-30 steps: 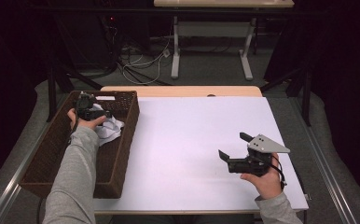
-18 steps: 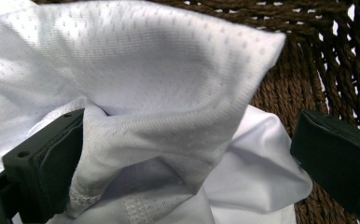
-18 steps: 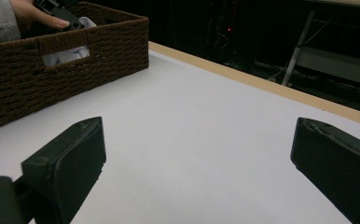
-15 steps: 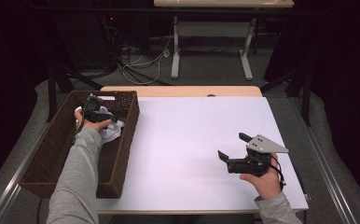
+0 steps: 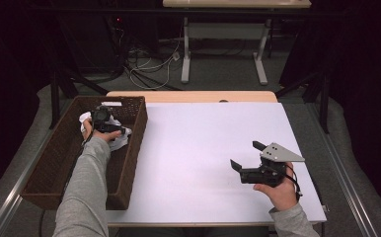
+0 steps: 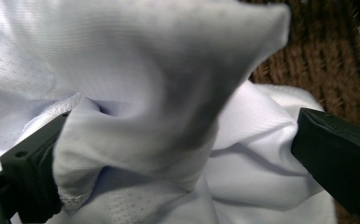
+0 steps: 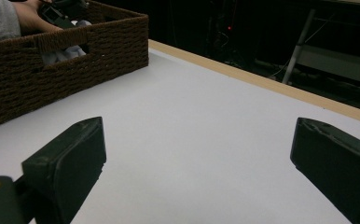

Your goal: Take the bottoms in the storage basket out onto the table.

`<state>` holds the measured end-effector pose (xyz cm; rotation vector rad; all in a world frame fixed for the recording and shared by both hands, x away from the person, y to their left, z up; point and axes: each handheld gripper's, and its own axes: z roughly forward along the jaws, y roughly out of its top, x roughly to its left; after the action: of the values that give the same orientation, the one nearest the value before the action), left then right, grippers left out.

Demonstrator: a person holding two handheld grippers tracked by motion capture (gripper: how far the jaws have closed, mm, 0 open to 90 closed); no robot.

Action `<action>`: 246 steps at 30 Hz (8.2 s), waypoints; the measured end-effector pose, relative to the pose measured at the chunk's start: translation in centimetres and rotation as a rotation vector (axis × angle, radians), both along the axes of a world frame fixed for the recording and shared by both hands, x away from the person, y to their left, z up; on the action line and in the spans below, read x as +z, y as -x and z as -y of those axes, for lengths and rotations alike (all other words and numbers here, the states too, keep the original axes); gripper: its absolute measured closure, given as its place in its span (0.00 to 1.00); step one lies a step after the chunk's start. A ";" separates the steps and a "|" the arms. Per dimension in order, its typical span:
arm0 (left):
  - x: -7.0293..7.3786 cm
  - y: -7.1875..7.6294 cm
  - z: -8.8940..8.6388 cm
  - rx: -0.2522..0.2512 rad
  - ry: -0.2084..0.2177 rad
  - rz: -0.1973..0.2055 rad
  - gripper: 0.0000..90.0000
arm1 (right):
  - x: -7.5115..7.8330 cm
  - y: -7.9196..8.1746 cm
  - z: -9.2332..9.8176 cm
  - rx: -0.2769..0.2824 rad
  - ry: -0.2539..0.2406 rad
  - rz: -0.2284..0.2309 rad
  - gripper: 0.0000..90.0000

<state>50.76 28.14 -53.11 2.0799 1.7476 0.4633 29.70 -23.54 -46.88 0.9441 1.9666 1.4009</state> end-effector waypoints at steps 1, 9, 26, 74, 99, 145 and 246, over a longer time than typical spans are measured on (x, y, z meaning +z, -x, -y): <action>0.0 0.0 -0.1 -0.007 -0.011 -0.006 0.00 | 0.0 0.0 0.0 0.002 0.001 -0.002 0.03; -0.6 0.1 0.2 -0.021 -0.090 -0.014 0.00 | 0.0 0.0 0.0 -0.001 0.009 -0.001 0.04; 0.2 0.5 -1.7 0.043 -0.091 0.011 0.19 | 0.0 0.1 0.1 -0.012 0.019 0.000 0.05; 0.3 1.8 -5.9 0.173 0.067 0.012 0.77 | -0.1 -0.1 0.6 -0.017 0.000 -0.010 0.07; 2.9 2.6 -6.2 0.208 0.220 0.116 0.80 | 0.0 -0.2 1.2 -0.040 -0.011 -0.007 0.07; 12.2 7.8 -4.3 0.076 0.361 0.431 0.80 | 0.1 0.0 1.1 -0.045 -0.007 0.006 0.07; 16.6 12.8 12.1 -0.401 0.554 0.532 0.80 | 0.5 0.4 1.1 -0.030 -0.023 0.028 0.07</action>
<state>37.96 16.05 -36.47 1.6441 0.9780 0.3206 29.32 -24.67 -46.38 0.9553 1.9125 1.4152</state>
